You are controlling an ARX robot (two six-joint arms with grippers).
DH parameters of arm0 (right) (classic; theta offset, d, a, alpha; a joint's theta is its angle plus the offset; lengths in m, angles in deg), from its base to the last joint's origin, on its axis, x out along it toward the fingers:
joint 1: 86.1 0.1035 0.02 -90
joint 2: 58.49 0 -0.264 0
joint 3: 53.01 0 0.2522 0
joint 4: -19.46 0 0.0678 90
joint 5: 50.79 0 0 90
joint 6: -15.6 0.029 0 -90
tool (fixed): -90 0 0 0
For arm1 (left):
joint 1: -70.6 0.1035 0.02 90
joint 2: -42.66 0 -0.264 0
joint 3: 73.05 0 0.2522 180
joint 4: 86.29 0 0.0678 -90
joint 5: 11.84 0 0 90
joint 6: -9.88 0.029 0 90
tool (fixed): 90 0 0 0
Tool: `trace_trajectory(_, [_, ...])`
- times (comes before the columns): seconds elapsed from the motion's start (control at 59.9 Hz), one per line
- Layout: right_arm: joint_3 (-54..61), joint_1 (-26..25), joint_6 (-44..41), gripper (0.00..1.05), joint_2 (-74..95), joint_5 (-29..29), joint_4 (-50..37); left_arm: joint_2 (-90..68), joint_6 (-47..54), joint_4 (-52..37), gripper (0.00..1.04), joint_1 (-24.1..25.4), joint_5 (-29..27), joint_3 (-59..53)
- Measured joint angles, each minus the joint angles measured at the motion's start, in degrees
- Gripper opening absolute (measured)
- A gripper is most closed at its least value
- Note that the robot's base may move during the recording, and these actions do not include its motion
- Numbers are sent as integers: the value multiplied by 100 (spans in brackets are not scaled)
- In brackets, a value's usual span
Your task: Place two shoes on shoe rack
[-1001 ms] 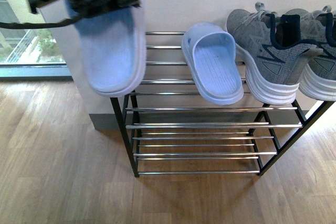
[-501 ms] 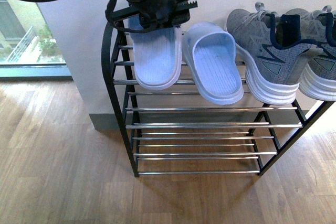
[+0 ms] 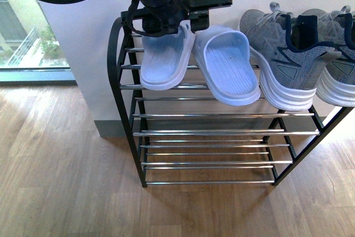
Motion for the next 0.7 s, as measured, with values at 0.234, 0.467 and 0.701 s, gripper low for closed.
trace_trajectory(0.234, [0,0,0,95,0,0,0,1043,85,-682,78,-90,-490,-1119])
trace_trajectory(0.467, [0,0,0,95,0,0,0,2848,450,-1478,95,-55,-1132,-2822])
trace_trajectory(0.701, [0,0,0,95,0,0,0,5206,1021,-1801,95,413,-1860,-4911])
